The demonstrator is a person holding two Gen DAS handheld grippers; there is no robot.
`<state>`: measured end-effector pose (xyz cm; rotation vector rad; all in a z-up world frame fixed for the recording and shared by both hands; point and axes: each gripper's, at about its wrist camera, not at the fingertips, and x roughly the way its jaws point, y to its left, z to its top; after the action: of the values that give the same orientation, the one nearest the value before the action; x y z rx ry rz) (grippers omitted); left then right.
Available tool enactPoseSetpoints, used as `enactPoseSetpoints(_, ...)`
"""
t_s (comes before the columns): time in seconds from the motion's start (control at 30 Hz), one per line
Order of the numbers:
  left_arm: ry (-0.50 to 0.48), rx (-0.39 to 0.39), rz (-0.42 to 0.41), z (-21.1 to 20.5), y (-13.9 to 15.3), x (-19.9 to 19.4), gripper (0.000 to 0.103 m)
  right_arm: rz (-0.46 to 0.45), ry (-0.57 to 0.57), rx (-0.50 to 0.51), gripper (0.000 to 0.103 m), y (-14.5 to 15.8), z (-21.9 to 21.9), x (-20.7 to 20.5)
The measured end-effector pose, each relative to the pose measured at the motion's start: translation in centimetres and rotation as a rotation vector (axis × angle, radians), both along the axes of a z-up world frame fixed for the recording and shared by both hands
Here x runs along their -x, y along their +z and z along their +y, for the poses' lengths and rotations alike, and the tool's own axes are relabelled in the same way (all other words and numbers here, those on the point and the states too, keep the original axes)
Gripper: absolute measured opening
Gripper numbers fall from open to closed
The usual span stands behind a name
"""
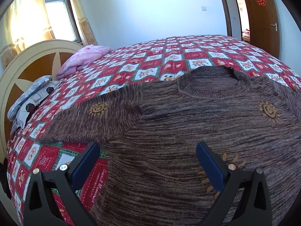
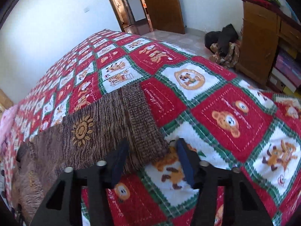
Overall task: Fold small clothes
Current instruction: 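Move the right gripper to the sweater sleeve cuff and grasp it, then fold the held sleeve across the sweater body with the right gripper, release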
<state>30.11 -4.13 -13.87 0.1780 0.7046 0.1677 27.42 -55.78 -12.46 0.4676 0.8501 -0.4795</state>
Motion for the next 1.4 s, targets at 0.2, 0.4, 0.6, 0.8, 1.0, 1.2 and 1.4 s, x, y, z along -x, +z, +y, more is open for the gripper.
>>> enactPoseSetpoints(0.2, -0.002, 0.005, 0.004, -0.2, 0.0, 0.1, 0.103, 0.013, 0.043, 0.0, 0.013, 0.2, 0.2, -1.0)
enactPoseSetpoints(0.4, -0.01, 0.039, 0.009, 0.3, 0.4, 0.7, 0.103, 0.005, 0.088, 0.058, 0.011, 2.2, 2.2, -2.1)
enactPoseSetpoints(0.6, -0.038, 0.097, 0.026, 0.8, 0.8, 1.0, 0.103, -0.048, 0.227, 0.201, 0.01, 6.0, 8.1, -4.2)
enactPoseSetpoints(0.8, -0.068, 0.141, 0.046, 1.5, 0.9, 1.1, 0.103, -0.096, 0.426, 0.302, 0.01, 8.7, 16.9, -6.5)
enactPoseSetpoints(1.0, -0.063, 0.176, 0.055, 2.6, 0.9, 1.4, 0.103, -0.129, 0.626, 0.316, 0.01, 8.6, 27.1, -7.8)
enactPoseSetpoints(1.2, -0.011, 0.178, 0.067, 4.3, 0.9, 1.1, 0.103, -0.112, 0.822, 0.257, 0.01, 3.9, 37.4, -8.0)
enactPoseSetpoints(1.4, -0.028, 0.179, 0.089, 5.2, 1.2, 1.3, 0.102, -0.041, 0.922, 0.059, 0.051, 0.0, 37.9, -6.6)
